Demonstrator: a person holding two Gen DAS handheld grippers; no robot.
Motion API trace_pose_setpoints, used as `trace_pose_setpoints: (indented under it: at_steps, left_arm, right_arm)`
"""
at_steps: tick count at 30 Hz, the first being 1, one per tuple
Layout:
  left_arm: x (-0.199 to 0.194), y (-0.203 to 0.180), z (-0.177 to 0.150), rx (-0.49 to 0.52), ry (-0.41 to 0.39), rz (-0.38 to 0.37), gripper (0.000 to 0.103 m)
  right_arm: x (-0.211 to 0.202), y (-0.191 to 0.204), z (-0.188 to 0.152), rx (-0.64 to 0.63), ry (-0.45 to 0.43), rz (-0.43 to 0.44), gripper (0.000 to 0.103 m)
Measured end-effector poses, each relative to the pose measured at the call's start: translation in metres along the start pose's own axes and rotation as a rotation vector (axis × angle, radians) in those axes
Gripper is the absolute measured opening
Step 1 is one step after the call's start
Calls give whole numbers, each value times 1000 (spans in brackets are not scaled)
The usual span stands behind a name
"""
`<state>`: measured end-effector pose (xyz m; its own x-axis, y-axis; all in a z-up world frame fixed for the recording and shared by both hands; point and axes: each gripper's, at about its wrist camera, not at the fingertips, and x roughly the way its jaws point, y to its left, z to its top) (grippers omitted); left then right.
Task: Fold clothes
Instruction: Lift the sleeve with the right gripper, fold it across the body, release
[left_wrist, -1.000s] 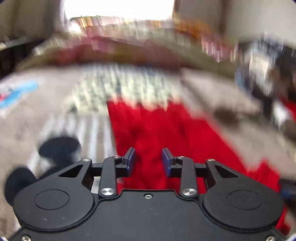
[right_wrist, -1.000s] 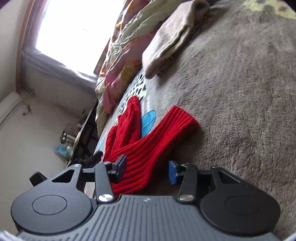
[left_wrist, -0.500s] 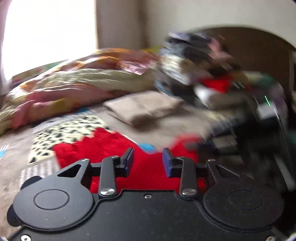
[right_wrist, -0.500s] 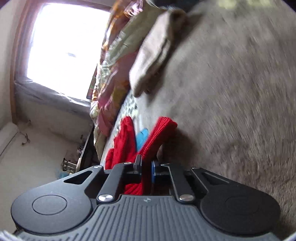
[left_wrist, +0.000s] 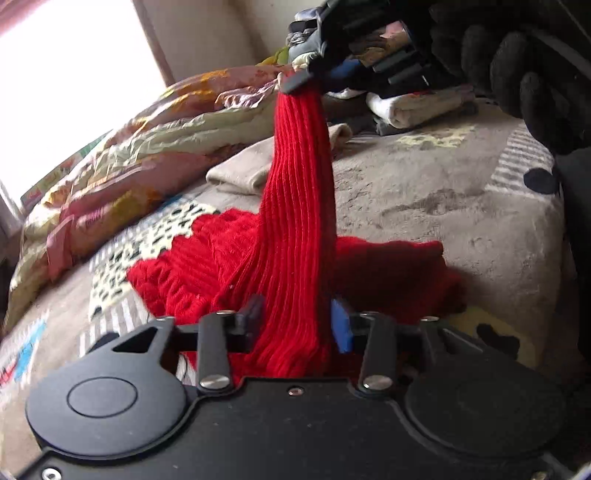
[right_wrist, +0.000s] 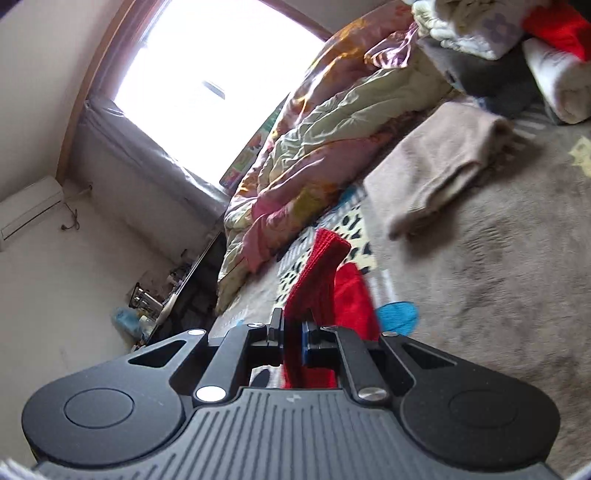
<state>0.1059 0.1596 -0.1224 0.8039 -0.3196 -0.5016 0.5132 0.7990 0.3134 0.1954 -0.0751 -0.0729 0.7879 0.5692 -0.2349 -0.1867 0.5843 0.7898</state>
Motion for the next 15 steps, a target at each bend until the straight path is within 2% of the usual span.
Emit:
trace_pose_setpoints:
  at_steps: [4,8,12,15]
  left_arm:
    - [-6,31,-8,-212,-18,-53,13]
    - [-6,60,-21,-450,-32,-115,10]
    - [1,75,-32,-607,-21,-174,10]
    - [6,79,-36,-676,-6,-199,10]
  right_arm:
    - [16,24,-1,-60,6,-11,10]
    - [50,48,-1,-136,34,-24,10]
    - [92,74,-7,-277,95,-38,10]
    - [122,86,-16,-363,156,-53,10]
